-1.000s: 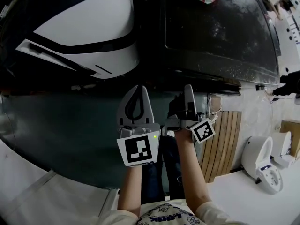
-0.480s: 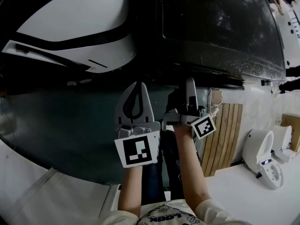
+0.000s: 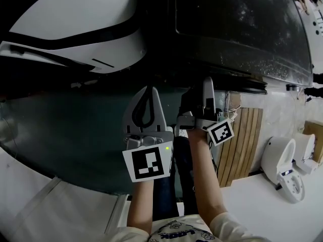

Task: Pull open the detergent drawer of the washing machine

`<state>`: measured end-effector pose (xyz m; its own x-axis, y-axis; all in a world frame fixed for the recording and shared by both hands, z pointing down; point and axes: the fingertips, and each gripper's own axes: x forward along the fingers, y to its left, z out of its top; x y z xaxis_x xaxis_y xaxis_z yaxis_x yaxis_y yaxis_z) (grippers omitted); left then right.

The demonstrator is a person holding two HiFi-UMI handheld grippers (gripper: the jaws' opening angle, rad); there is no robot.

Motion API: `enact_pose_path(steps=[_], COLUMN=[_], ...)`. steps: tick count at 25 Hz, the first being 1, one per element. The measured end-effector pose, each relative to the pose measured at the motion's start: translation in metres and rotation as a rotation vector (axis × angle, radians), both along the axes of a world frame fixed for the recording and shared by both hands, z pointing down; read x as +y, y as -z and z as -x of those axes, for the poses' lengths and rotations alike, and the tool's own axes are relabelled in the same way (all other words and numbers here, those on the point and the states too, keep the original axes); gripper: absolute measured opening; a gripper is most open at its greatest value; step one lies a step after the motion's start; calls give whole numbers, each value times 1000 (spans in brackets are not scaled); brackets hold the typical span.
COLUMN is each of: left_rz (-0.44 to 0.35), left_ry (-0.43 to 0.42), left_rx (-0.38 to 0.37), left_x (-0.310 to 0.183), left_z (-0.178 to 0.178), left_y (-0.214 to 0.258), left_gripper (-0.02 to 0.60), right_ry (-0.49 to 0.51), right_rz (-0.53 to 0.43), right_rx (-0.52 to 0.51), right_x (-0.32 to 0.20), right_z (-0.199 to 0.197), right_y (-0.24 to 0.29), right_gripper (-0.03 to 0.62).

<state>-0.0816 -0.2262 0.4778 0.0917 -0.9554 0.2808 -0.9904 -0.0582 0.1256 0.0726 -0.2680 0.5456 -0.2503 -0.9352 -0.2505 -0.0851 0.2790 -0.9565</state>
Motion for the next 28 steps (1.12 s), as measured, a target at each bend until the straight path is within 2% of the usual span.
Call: enact_pose_path(steps=[11,21,28], left_rz=[18,36,40], left_ry=[5,10,14], left_rx=[4,0,1], left_x=[0,4,4], left_z=[-4,-4,-4], left_y=[-13,-22,-24], left_gripper=[14,14,14], right_ry=[-10,0,12], right_rz=[-70,-140,-152], right_rx=[-27,-33,-26], right_x=[-6,-7,-7], right_z=[-4,-5,-5], right_y=[-2,2,3], right_gripper=[182,169,169])
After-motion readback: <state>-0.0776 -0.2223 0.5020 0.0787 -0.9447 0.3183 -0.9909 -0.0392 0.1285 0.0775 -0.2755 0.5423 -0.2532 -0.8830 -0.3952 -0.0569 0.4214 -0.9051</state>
